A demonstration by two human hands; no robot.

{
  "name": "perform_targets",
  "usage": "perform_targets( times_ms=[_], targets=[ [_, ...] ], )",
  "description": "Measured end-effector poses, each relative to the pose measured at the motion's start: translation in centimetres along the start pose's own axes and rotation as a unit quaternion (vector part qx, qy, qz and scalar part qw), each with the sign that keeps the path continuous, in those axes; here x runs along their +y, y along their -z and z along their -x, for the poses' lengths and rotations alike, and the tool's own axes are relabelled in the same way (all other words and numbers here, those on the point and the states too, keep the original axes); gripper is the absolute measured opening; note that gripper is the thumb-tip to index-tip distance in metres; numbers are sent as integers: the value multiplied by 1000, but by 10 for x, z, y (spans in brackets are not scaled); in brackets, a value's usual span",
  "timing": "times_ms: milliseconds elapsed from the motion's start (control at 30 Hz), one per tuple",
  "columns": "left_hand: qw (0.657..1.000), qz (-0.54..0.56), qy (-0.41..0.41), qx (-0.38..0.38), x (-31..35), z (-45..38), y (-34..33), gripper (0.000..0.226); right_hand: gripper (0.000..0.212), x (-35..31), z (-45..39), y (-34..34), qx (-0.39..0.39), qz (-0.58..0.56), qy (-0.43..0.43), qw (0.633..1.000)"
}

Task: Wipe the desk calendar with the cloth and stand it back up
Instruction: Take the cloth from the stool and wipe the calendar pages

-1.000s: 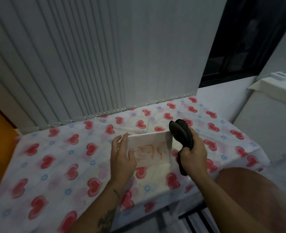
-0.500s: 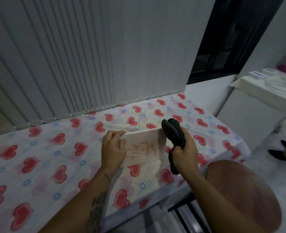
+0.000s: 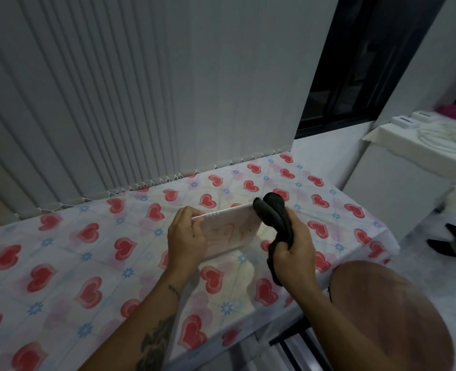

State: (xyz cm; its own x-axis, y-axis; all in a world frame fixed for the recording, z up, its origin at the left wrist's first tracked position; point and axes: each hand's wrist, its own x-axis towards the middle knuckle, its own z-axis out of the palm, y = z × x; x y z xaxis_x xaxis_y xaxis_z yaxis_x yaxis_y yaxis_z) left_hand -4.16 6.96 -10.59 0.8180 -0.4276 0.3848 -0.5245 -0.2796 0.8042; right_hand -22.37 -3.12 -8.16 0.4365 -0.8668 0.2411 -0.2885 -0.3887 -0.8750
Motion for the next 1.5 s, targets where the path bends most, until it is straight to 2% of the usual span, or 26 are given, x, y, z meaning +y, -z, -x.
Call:
perform_targets(
  times_ms=[233,400,467,567,667,700,767,900,1133,1267,1400,1500],
  targets=[
    [992,76,97,-18,29,-16,2,13,71,-15,-13,-5,31,33,71,996],
    [983,134,118,-39,53,-27,2,15,69,-33,-11,-18,-11,154,117,981],
    [980,154,124,-26,60,-30,2,14,65,-38,-4,-20,-43,208,158,964],
    [970,190,149,15,65,-33,4,15,68,-35,4,-15,-101,279,228,927],
    [963,216,162,29,65,-35,8,14,73,-21,4,-10,-126,343,279,888],
    [963,217,160,27,64,-34,9,14,77,-17,3,-9,-124,356,273,885],
    [966,208,148,26,65,-33,11,17,82,-13,-1,-8,-96,352,227,903],
    [972,201,122,24,68,-31,13,26,76,-16,-5,-12,-34,321,126,938],
    [980,189,31,-51,72,-29,23,35,68,-29,-18,-8,-21,263,59,963],
    [983,177,19,-34,65,-25,24,39,69,-33,-16,-3,-52,263,80,960],
    [979,201,42,-20,66,-25,26,39,94,-40,1,-11,-94,341,142,925],
    [972,224,60,-19,64,-27,28,34,80,-45,16,-15,-86,337,205,915]
  ],
)
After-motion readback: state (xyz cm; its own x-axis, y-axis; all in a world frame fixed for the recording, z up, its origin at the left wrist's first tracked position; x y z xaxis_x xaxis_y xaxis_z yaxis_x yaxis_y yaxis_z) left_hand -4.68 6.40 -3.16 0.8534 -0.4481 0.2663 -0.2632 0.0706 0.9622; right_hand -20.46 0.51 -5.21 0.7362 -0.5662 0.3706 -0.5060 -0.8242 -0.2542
